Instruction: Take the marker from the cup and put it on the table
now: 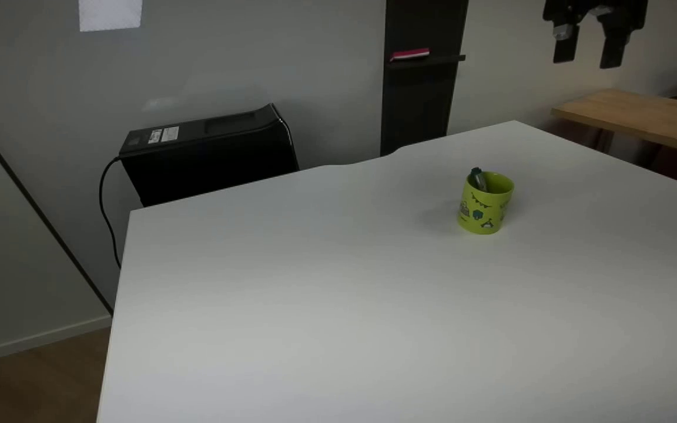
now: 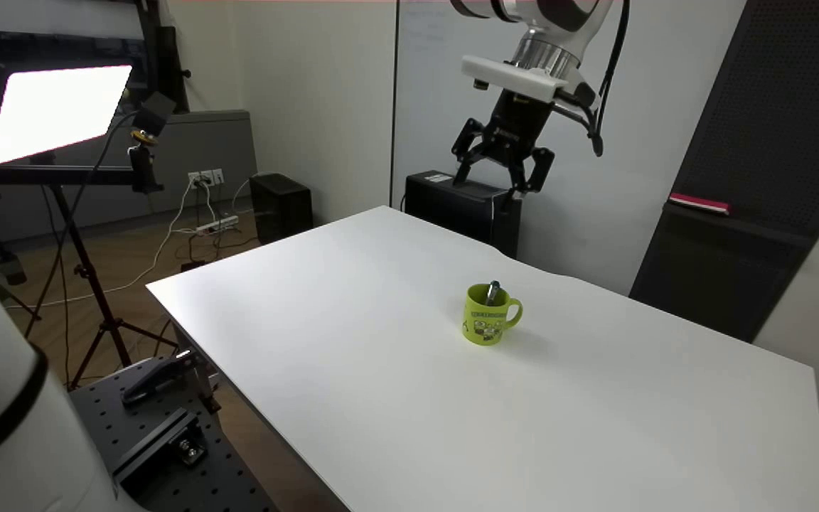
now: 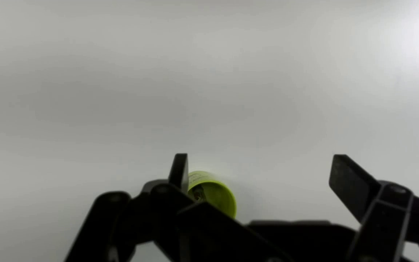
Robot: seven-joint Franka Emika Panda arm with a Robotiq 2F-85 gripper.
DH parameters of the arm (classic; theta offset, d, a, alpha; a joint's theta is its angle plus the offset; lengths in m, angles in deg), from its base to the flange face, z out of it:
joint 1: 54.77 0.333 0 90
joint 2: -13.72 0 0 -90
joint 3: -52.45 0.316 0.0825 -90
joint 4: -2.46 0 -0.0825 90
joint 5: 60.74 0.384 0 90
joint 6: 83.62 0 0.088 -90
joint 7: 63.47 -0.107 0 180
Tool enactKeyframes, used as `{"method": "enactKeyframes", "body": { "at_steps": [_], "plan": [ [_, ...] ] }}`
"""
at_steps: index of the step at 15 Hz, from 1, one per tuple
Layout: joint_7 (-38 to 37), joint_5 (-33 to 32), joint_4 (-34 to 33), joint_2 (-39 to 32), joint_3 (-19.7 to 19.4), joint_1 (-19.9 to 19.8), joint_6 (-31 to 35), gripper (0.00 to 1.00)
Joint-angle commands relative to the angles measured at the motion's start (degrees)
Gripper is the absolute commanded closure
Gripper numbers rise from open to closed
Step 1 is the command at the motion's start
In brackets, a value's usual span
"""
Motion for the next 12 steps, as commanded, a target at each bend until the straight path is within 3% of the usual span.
{"method": "enactKeyframes", "body": {
  "at_steps": [1,5,12],
  "plan": [
    [-0.1,-0.1,-0.3,-0.1,0.4,-0.4,-0.2,0.0],
    [0.7,-1.7,-2.4,-2.3,0.3,-0.4,-1.2,0.0],
    [5.6,-8.3,-13.2,-12.6,0.5,-0.4,-6.1,0.0]
  ]
}}
